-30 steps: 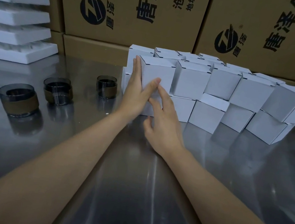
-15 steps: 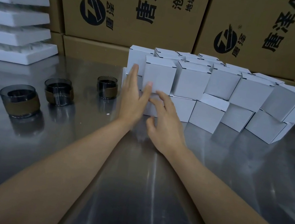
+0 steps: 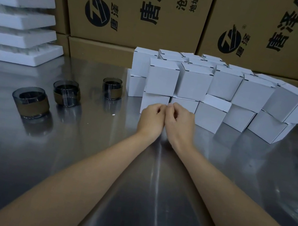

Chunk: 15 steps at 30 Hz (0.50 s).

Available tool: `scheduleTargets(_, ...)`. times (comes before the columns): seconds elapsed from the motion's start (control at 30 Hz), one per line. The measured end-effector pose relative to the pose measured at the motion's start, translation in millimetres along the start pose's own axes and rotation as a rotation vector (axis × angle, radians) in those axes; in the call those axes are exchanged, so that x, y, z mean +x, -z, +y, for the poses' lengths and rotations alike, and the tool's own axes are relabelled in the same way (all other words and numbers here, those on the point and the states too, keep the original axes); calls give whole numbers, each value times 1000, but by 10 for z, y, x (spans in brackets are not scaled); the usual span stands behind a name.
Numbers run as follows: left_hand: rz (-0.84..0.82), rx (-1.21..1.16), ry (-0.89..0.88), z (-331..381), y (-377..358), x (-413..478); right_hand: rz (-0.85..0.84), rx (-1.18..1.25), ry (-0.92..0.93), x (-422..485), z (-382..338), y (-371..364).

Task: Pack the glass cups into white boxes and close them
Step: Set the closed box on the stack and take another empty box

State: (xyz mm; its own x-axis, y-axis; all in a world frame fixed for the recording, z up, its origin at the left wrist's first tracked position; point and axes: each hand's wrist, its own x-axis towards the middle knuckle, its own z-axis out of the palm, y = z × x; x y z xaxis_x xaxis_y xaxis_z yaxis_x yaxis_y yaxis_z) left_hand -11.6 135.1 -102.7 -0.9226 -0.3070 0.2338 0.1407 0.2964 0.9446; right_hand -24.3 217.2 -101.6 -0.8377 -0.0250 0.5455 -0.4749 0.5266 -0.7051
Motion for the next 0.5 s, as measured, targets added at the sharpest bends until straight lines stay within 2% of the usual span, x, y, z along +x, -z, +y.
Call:
scheduleTargets(0.33, 20, -5, -156, 28, -86, 78, 83, 183, 26, 11, 35, 4)
scheduleTargets(0.43, 26, -93, -126, 58, -182, 111, 117, 75, 120, 60, -67, 131)
scheduleTargets(0.5, -67, -21, -116, 84, -276, 138, 203, 27, 201, 243, -195, 288)
